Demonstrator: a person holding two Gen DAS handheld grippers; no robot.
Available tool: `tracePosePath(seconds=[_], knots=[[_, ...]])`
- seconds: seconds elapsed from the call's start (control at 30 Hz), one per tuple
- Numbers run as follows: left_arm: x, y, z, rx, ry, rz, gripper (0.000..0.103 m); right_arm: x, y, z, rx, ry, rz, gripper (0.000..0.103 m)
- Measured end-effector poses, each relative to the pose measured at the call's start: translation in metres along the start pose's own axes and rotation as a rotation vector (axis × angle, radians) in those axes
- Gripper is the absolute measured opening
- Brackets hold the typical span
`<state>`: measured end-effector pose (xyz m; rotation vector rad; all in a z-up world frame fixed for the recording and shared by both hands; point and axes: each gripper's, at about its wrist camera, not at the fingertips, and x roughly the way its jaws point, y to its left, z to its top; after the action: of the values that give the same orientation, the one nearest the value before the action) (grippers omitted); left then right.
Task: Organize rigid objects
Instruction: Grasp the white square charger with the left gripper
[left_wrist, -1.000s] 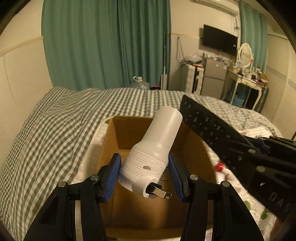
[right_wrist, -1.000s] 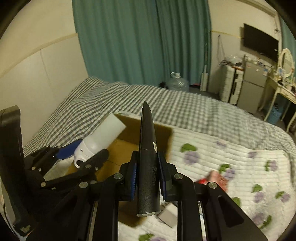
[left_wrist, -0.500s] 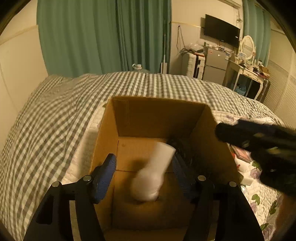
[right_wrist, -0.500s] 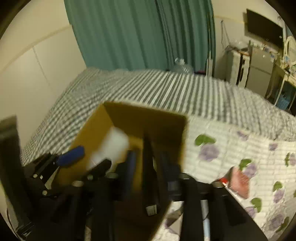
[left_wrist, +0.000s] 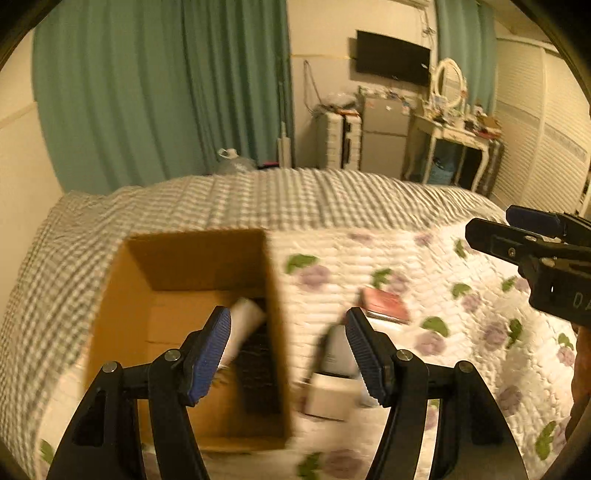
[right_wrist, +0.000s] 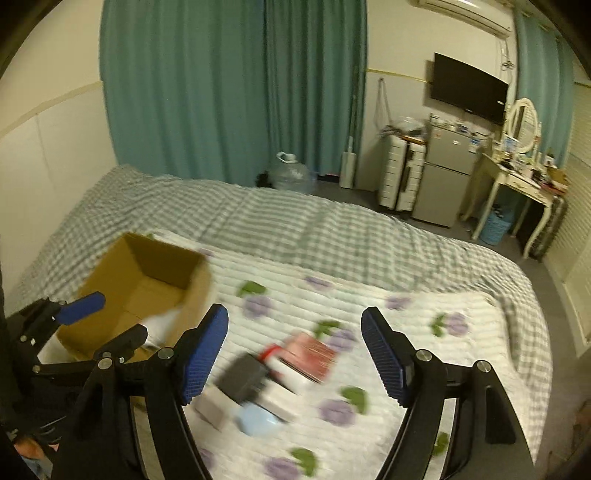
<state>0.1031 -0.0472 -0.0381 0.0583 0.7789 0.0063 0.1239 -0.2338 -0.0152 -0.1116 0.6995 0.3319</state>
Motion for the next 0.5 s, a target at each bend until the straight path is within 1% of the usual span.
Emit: tracePosePath(seconds=[0.13,0.27,0.37,0.47,0.5], knots=[[0.023,-0.04,-0.015,0.029,0.06,-0.03,0.067,0.004,-0.032,-0.024,-0.02,0.032,-0.04,0.075],[0.048,-0.071,-0.038,0.066,0.131,-0.044,0.067,0.02,-0.06,-0.045,0.044,0.069,-0.031,0.075],[0.069,-0.079,-0.061,0.08,0.189,-0.026,0.067,0.037,-0.073,-0.065,0.091,0.103,-0.015,0.075],[0.082,-0.072,-0.076,0.063,0.221,0.022,0.067,0.054,-0.078,-0.078,0.098,0.154,0.006,0.075],[0.085,-0.069,-0.08,0.058,0.232,0.024,0.067,0.058,-0.076,-0.081,0.091,0.165,0.009,0.075]])
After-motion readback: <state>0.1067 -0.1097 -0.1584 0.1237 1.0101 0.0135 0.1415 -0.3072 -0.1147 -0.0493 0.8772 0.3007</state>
